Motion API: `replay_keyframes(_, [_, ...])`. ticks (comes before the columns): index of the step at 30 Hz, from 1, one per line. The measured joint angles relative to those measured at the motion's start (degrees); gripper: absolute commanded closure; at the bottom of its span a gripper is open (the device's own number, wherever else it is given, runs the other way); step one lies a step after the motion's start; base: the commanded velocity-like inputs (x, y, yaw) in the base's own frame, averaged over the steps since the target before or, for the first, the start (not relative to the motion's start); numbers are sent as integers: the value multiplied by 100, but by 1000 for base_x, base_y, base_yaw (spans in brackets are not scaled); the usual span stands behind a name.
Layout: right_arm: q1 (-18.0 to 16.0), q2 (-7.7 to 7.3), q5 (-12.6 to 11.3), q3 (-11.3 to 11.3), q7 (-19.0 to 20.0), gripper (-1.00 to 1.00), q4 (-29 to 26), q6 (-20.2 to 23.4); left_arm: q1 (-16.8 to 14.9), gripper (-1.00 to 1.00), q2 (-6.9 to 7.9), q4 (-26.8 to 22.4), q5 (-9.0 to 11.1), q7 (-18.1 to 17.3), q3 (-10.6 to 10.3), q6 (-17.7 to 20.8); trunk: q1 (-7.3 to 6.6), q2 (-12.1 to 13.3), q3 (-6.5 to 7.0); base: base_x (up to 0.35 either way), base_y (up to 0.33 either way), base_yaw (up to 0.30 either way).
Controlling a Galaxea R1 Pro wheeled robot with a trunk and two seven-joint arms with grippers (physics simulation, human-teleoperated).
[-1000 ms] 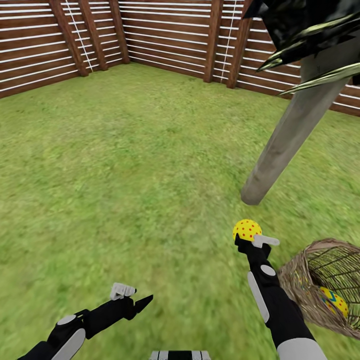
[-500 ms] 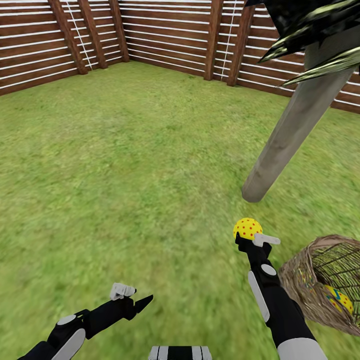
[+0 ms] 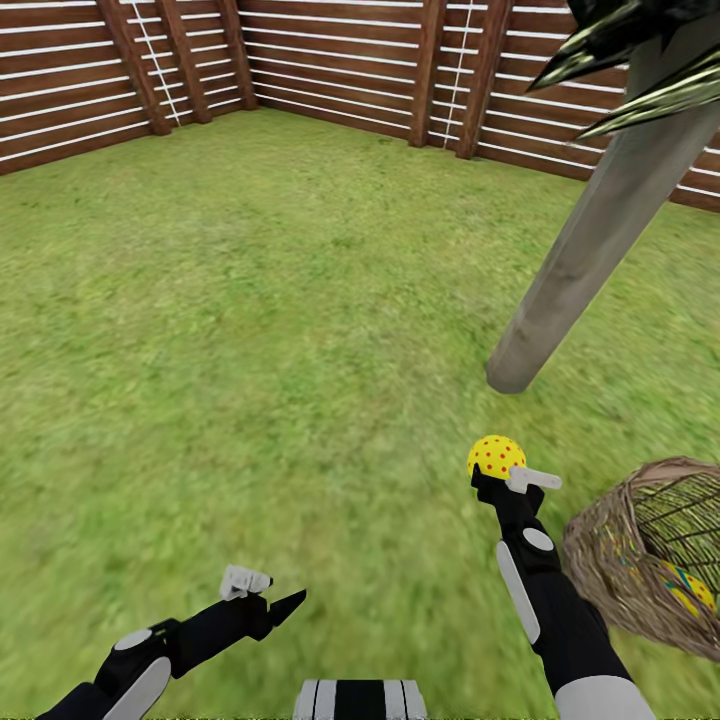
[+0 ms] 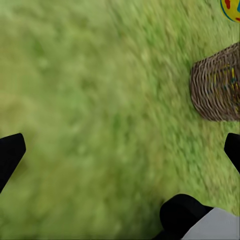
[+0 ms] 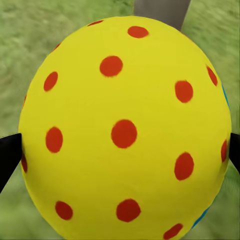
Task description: Take the three Easter eggs out of the wicker basket on the lawn in the garden, then place them on the lawn next to a single tree (choose any tree) so that all three eggs are next to the same tree and none are left in the basket.
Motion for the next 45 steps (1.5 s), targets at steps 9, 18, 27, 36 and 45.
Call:
replay_keyframes(9, [0, 0, 0, 0, 0, 100, 0, 2, 0, -100, 0, -3, 0, -2, 0, 0, 198, -361, -244, 0, 0, 0])
replay_keyframes(18, [-1, -1, -8, 1, 0, 100, 1, -1, 1, -100, 0, -7, 2, -48, 8, 3, 197, -363, -253, 26, 93, -96])
replay_keyframes(27, [0, 0, -15, 0, 0, 100, 0, 9, 0, -100, 0, 2, 1, -39, 0, 0, 196, -363, -240, 233, 21, -43])
replay_keyframes(36, [0, 0, -15, -1, 0, 100, -1, 2, 0, -100, 0, 3, 1, -27, -9, -1, 195, -363, -230, 191, -43, -44])
replay_keyframes(45, [-2, 0, -15, 0, 6, 100, -8, 1, 3, -100, 0, -4, 0, -43, -17, 0, 198, -362, -225, 12, -4, -12])
